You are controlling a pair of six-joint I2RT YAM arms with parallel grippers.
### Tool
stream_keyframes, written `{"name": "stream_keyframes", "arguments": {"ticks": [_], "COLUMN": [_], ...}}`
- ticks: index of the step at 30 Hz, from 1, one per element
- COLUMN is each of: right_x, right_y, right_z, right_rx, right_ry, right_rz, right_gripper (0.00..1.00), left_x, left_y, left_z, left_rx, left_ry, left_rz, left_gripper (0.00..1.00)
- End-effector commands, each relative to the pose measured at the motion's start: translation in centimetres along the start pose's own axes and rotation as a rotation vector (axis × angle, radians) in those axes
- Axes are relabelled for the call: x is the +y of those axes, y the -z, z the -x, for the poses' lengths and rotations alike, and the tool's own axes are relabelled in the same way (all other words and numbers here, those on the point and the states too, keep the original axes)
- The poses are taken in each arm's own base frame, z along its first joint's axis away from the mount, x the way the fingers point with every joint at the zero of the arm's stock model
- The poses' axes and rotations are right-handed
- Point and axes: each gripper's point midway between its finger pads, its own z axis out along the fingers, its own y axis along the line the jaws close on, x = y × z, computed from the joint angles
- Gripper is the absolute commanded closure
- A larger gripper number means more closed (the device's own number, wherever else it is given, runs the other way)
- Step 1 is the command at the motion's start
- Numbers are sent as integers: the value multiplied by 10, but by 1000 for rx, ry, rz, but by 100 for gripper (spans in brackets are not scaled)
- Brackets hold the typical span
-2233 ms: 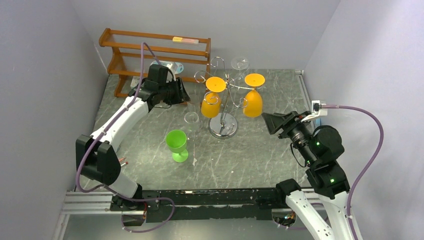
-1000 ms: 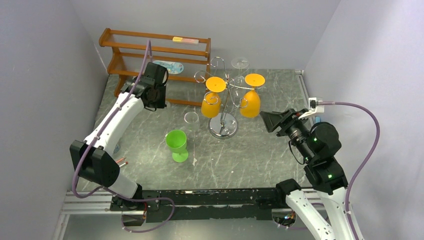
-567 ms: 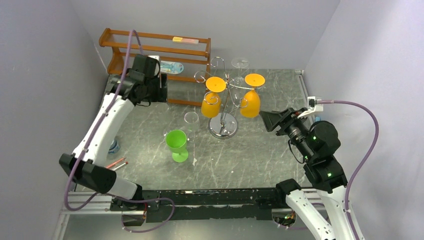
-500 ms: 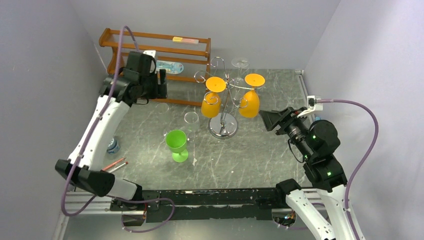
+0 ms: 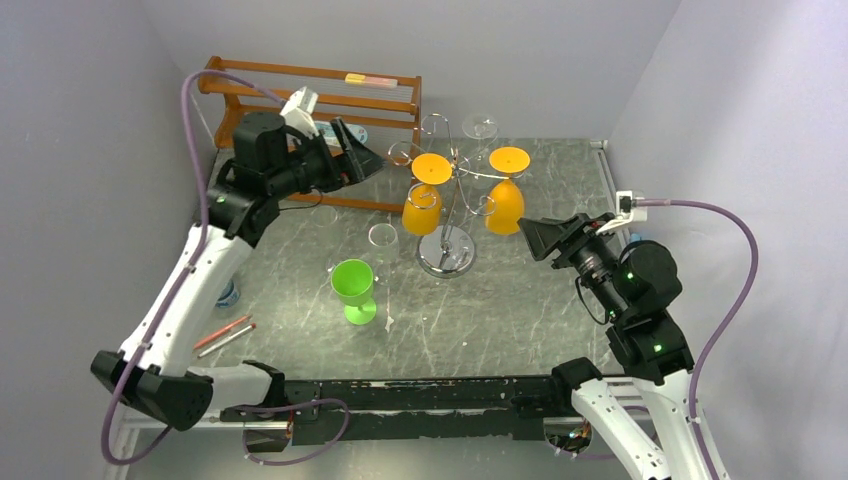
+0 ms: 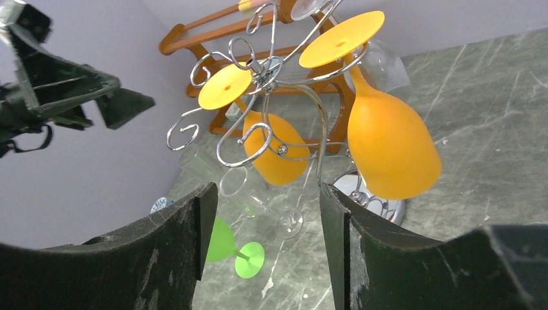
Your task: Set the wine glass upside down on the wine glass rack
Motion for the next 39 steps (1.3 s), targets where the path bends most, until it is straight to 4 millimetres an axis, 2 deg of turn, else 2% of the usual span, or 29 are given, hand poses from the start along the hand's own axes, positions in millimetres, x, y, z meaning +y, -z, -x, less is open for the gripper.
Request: {"name": "stream_keyframes", "arguments": {"ticks": [1,4,8,12,19,23,31,35,39], "right_x": [1,-1,-4,-4,-5,-5,-4,-4,-2], "right_y": [4,7,12,15,20,20,22,22,22], "right_z": [0,1,2,3,7,7,8,8,9], "right_rx": [-20,-33,-57,-68,-81,-84,-87,-85,-84], "right_ry": [-16,-22,-29,-31,-21,-19,-10,-7,-4], "right_rz": [9,-1,-10,-15,-25,-22,-19,-18,-14], "right_gripper": [37,37,37,37,37,37,37,37,37], "left_x": [-47,-52,-46,-45,-43,-39,-38,-47,-50], "left_y": [-22,-34,-50,-65,-82,-89,-89,-80,-70], "left_z": [1,-4,-15,-21,-37,-37,-28,-24,-11], "left_rx": [-17,-21,-9,11,76,63,27,15,-42], "left_ry": [138,175,210,242,262,259,248,282,296], "left_rz": [-196,-191,-127,-98,-54,-43,-24,-60,-64], "left_gripper": [8,8,12,32,47,62,95,95,95]}}
